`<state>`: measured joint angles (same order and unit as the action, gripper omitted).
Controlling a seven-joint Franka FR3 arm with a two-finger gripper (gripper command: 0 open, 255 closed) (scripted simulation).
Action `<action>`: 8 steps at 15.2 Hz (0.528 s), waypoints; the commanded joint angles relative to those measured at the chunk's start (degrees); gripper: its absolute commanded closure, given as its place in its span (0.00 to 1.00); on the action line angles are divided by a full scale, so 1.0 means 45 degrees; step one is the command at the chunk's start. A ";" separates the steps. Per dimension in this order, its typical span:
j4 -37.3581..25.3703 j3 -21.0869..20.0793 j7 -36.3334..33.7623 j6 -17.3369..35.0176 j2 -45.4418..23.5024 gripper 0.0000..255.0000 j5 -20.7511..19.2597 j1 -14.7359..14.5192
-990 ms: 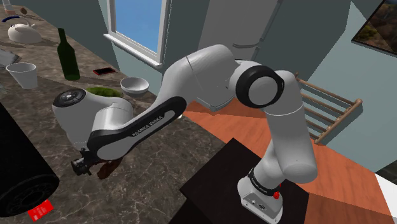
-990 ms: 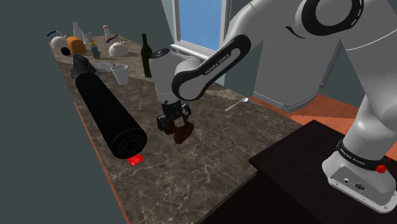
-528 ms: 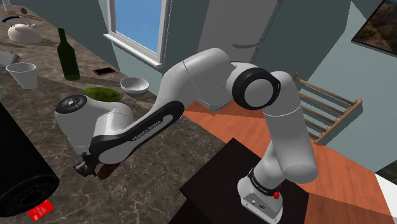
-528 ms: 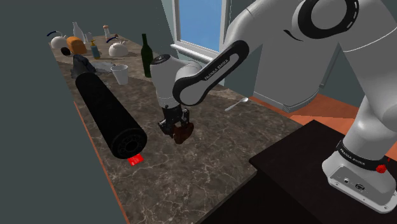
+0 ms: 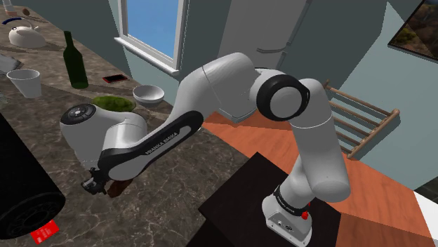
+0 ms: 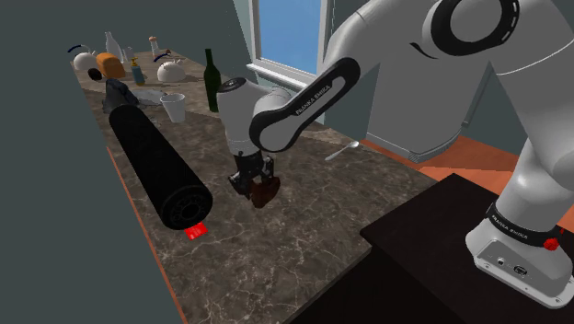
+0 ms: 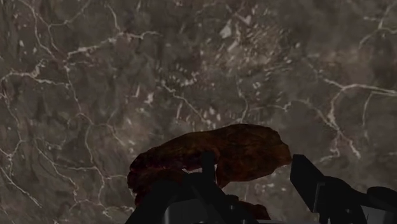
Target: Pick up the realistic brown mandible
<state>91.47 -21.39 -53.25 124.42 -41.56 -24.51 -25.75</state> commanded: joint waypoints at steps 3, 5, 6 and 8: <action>0.0011 -0.0112 0.0110 -0.0353 0.0377 1.00 0.0152 0.0083; -0.0009 -0.0178 0.0177 -0.0569 0.0583 1.00 0.0243 0.0123; -0.0024 -0.0210 0.0211 -0.0678 0.0683 1.00 0.0288 0.0142; -0.0063 -0.0273 0.0279 -0.0901 0.0878 1.00 0.0378 0.0178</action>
<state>91.18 -22.40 -52.05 120.99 -38.25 -23.07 -24.98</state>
